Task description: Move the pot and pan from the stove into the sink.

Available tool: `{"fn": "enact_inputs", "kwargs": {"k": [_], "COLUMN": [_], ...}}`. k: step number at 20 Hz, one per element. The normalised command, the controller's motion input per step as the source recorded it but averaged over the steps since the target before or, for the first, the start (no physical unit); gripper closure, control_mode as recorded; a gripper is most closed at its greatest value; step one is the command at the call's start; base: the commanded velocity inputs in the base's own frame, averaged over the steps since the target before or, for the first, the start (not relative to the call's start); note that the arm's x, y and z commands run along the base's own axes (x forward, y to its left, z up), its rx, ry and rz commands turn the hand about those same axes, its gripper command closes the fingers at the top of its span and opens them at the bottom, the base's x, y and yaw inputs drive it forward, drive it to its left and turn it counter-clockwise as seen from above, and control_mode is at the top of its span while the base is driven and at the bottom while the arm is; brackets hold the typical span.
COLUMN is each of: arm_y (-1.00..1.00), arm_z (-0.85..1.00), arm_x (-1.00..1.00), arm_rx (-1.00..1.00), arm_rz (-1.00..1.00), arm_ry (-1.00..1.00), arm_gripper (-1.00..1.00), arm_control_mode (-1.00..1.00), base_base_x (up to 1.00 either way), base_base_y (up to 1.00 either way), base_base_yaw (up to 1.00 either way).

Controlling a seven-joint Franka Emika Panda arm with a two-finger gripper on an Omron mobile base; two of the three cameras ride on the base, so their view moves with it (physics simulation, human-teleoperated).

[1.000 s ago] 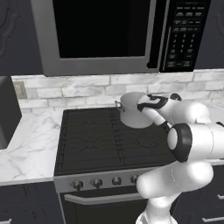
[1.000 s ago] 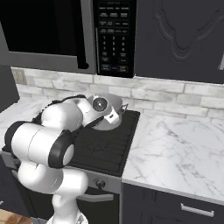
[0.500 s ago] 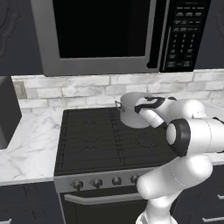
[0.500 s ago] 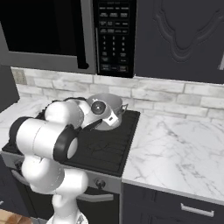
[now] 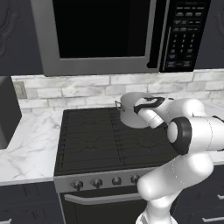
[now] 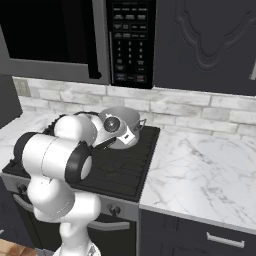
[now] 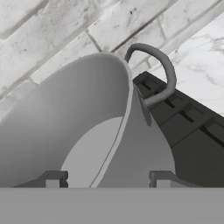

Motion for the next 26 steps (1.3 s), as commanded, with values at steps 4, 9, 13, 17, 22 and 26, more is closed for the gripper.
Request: {"fn": "enact_inputs", "kwargs": {"k": [4,9,13,17,22,26], "arm_y": [0.0,0.0,0.0,0.0,0.0,0.0], "arm_z": [0.0,0.02,0.03,0.0,0.24,0.49], "arm_x": [0.0,0.0,0.0,0.0,-0.05,-0.09], "arm_rx": [0.0,0.0,0.0,0.0,0.01,0.03], "arm_rz": [0.0,0.0,0.0,0.0,0.0,0.0], "arm_ry": [0.0,0.0,0.0,0.0,-0.05,-0.08], "arm_gripper": [1.0,1.0,1.0,1.0,1.0,1.0], "arm_control_mode": [-1.0,-1.0,-1.0,-1.0,-1.0,-1.0], "base_base_x": [0.0,0.0,0.0,0.0,0.0,0.0], "base_base_y": [0.0,0.0,0.0,0.0,0.0,0.0], "base_base_yaw": [0.0,0.0,0.0,0.0,0.0,0.0]}}
